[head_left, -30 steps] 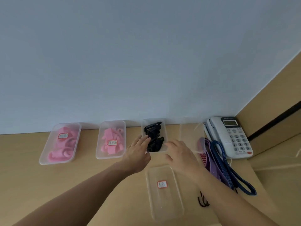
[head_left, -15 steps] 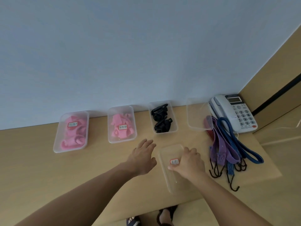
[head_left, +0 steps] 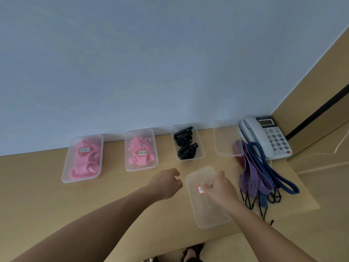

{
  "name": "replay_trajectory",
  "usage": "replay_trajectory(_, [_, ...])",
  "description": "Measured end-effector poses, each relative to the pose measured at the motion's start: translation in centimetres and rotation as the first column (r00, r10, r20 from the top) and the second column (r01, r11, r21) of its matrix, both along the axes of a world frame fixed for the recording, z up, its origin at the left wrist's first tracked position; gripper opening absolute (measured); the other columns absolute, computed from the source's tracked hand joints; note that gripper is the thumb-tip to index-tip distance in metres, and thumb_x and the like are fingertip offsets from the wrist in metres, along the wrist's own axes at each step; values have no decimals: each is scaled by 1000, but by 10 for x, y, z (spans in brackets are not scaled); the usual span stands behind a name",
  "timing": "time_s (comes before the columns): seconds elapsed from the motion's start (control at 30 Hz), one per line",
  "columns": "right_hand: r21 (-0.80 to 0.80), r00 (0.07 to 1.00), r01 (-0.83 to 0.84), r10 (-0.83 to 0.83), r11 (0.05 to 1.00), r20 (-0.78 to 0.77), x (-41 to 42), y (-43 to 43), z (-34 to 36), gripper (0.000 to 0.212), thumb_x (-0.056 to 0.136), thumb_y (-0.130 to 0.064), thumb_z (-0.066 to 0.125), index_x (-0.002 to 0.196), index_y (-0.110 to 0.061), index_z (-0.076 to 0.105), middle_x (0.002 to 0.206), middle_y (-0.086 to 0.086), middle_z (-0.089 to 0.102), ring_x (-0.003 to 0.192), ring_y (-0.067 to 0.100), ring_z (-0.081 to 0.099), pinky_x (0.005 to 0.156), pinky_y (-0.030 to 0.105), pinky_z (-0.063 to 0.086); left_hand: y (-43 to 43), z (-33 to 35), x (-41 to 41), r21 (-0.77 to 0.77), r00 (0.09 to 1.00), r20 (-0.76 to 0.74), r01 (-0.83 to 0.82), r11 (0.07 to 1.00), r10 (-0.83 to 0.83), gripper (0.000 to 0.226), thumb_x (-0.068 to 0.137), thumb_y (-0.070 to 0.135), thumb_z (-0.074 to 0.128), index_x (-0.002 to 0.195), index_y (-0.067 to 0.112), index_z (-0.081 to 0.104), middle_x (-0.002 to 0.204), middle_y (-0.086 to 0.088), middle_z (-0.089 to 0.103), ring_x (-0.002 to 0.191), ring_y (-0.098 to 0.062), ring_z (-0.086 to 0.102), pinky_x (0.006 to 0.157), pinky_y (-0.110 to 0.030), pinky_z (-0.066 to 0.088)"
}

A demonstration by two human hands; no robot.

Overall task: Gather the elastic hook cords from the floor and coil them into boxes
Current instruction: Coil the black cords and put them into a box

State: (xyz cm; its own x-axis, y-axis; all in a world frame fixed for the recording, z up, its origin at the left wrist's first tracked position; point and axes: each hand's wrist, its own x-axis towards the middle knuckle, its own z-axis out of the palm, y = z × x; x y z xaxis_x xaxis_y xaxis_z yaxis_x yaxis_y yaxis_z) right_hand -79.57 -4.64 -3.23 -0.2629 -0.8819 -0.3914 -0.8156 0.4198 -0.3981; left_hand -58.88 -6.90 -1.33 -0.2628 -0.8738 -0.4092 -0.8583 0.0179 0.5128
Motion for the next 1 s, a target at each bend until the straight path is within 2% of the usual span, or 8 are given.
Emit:
replay_trajectory(0.1, [-41, 979, 17, -8, 999, 204, -5, -8, 14, 46, 78, -41, 74, 107, -17, 47, 90, -8, 60, 76, 12, 63, 66, 28, 45, -2, 7, -3, 11, 1000, 2, -16, 1000, 16, 39, 96, 36, 47, 128, 17, 58, 126, -2, 64, 112, -23, 60, 92, -33, 49])
replay_trajectory(0.2, [-122, 915, 81, -25, 989, 403, -2, -27, 38, 37, 82, -39, 73, 103, -20, 49, 83, 3, 66, 53, 9, 63, 58, 26, 44, -10, 17, -8, 37, 976, -169, -136, 990, 140, 30, 96, 39, 46, 107, 16, 63, 105, -4, 71, 89, -26, 69, 83, -39, 56])
replay_trajectory(0.27, [-156, 877, 130, -40, 979, 480, 3, -45, 53, 35, 86, -36, 70, 105, -17, 47, 85, 10, 67, 52, 12, 61, 56, 31, 46, -21, 26, -12, 20, 941, -263, -217, 976, 214, 26, 97, 36, 46, 94, 15, 61, 89, -4, 73, 77, -27, 70, 74, -42, 58])
replay_trajectory(0.43, [-198, 880, 90, 15, 976, 475, 15, -99, 66, 36, 89, -34, 66, 107, -10, 47, 92, 17, 63, 50, 14, 54, 55, 28, 41, -67, 39, -13, -94, 935, -205, -313, 945, 290, 27, 98, 32, 46, 80, 17, 59, 79, -3, 69, 68, -21, 66, 63, -39, 57])
replay_trajectory(0.57, [-148, 890, 17, 53, 989, 453, 16, -147, 50, 30, 87, -32, 65, 101, -9, 52, 94, 13, 63, 61, 19, 58, 39, 19, 37, -96, 29, -14, -121, 939, -49, -344, 931, 341, 37, 99, 37, 43, 67, 21, 54, 64, 4, 57, 55, -9, 50, 49, -25, 36])
replay_trajectory(0.77, [-86, 894, -40, 74, 995, 442, 17, -193, 19, 33, 82, -42, 66, 98, -18, 52, 90, 7, 67, 78, 27, 66, 57, 29, 45, -127, 19, -24, -110, 899, 106, -413, 904, 424, 40, 100, 29, 38, 62, 22, 45, 66, 7, 51, 58, -9, 47, 48, -25, 30])
replay_trajectory(0.9, [-73, 896, -89, 112, 993, 430, 14, -208, 5, 33, 81, -44, 66, 86, -14, 54, 78, 4, 63, 68, 24, 64, 52, 27, 44, -137, 11, -30, -71, 876, 92, -468, 881, 473, 35, 99, 24, 39, 65, 20, 47, 75, 0, 55, 70, -20, 53, 61, -27, 37])
replay_trajectory(1.0, [-84, 888, -92, 120, 992, 444, 13, -211, -1, 30, 84, -41, 65, 84, -13, 54, 77, 2, 63, 68, 22, 63, 53, 28, 44, -140, 3, -29, -52, 854, 67, -513, 857, 516, 36, 98, 21, 41, 62, 19, 47, 65, 3, 51, 59, -12, 46, 50, -25, 31])
